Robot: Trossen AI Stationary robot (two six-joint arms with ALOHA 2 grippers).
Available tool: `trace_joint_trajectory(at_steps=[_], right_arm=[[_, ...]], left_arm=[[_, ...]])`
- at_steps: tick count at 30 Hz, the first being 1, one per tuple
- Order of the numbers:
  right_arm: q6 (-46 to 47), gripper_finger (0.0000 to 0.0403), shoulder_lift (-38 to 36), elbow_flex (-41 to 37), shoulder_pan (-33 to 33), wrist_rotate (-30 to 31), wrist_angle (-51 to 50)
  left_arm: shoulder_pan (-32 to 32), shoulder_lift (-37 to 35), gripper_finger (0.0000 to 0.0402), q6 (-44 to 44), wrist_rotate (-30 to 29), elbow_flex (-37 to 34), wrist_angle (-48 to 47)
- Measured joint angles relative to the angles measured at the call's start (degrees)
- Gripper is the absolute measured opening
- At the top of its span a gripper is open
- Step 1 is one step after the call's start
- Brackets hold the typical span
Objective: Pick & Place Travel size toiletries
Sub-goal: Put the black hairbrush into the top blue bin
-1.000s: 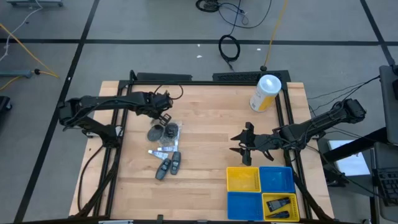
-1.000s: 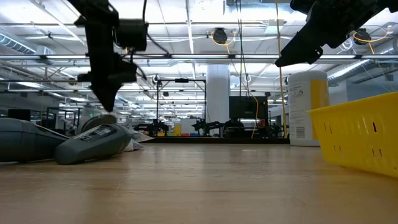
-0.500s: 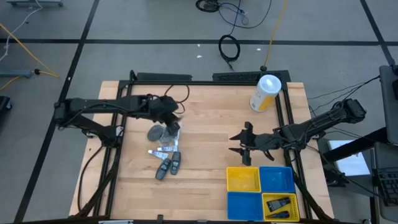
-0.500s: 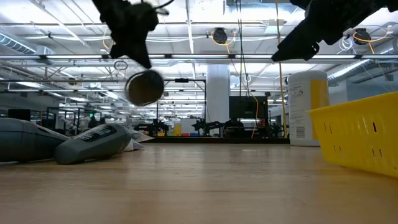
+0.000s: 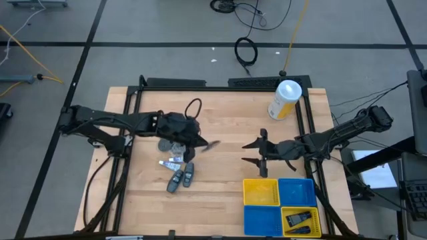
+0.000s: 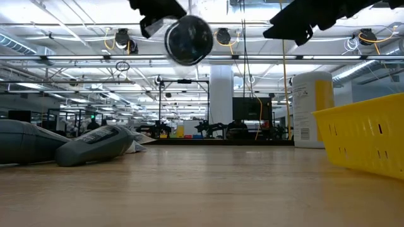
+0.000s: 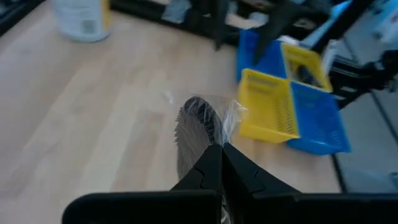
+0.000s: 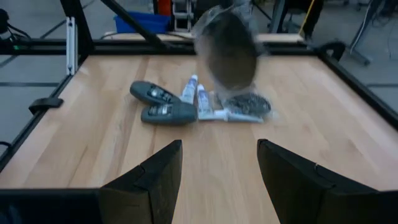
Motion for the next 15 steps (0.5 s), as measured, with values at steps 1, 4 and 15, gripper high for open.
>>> trace_joint_trajectory(at_steps=[1,4,15], right_arm=[[-0.5,0.0201,0.0,0.0,0.0,0.0,0.6],[-2.0,0.0201,0.0,0.0,0.0,0.0,2.2],[-2.7,0.0201,0.0,0.0,0.0,-0.2,3.4]], left_arm=[[-0.5,0.4,0.0000,0.1,0.3,0.0,1.1],[-2.0,2.1,0.0000,0.5,0.9,0.0,5.6],[-4.3,8.8,0.0000,1.3,1.1,0.0,15.8]])
